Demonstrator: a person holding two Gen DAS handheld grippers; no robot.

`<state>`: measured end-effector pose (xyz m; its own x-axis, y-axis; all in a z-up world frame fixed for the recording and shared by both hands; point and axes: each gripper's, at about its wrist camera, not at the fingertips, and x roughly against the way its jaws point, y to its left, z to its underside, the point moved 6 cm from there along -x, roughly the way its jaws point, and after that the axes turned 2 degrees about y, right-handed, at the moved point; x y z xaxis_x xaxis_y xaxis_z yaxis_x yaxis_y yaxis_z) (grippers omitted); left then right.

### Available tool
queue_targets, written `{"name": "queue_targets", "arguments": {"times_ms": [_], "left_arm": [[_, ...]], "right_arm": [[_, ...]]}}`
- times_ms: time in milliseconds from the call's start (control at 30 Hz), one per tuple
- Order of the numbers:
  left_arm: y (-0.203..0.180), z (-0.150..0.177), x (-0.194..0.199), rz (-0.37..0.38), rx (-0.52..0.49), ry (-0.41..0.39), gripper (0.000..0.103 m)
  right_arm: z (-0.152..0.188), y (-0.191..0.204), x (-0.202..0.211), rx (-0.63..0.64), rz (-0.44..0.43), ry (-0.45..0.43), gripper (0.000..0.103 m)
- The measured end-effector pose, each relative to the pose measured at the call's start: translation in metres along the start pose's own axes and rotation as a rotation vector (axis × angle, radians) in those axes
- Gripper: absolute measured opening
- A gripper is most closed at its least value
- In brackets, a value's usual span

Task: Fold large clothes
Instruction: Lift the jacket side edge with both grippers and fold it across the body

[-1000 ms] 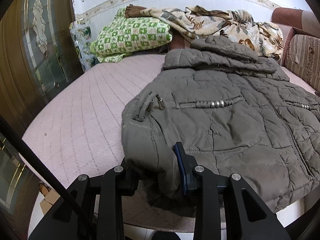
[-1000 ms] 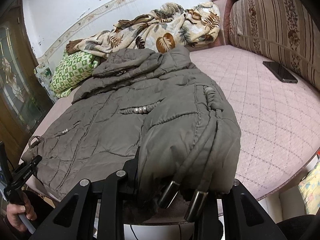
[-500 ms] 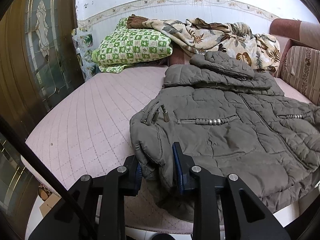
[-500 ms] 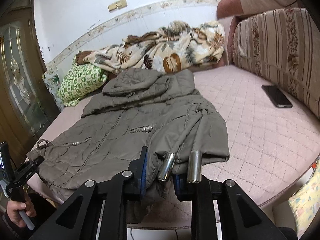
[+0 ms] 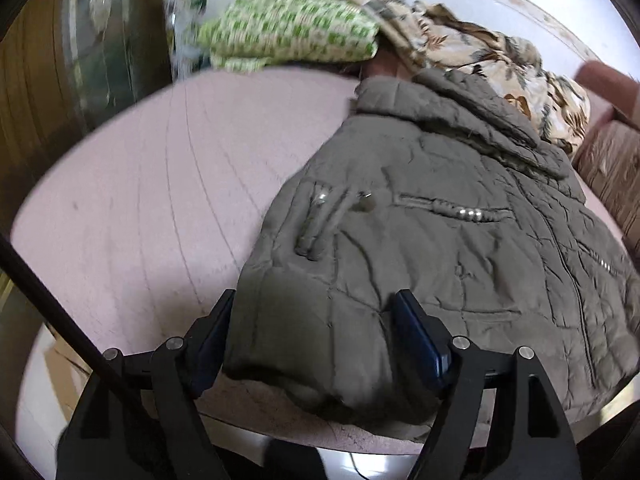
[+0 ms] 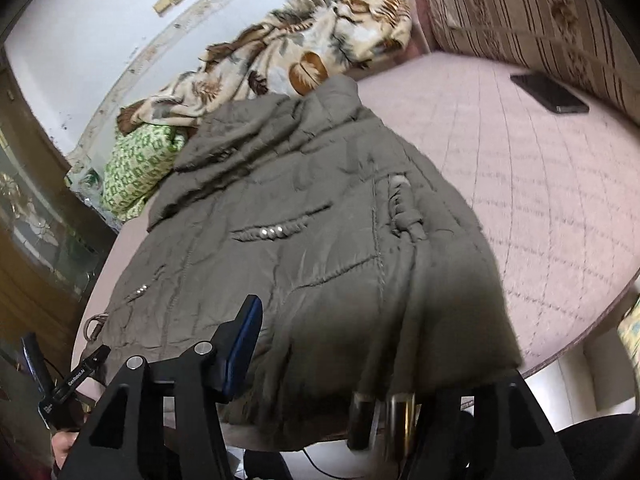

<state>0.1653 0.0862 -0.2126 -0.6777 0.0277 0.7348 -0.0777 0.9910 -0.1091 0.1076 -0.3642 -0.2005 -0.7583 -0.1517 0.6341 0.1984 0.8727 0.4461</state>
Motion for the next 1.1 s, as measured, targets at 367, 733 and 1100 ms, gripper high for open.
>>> {"name": "queue_targets", "arguments": {"times_ms": [367,733,1100], "left_arm": [[-0.018,-0.002,0.017,-0.016,-0.114,-0.111,0.020],[-0.023,-0.019,0.053,0.001,-0.144,-0.226,0.019],[-0.025,-0.053,0.069,0.035,-0.140,-0.262,0.019]], "right_arm": [[0.000,0.025,0.009,0.261,0.160,-0.125,0.020],[-0.013,0.042,0.040,0.314,0.137,-0.207,0.019],[-0.041,0.055,0.057,0.283,0.051,-0.240,0.019]]}}
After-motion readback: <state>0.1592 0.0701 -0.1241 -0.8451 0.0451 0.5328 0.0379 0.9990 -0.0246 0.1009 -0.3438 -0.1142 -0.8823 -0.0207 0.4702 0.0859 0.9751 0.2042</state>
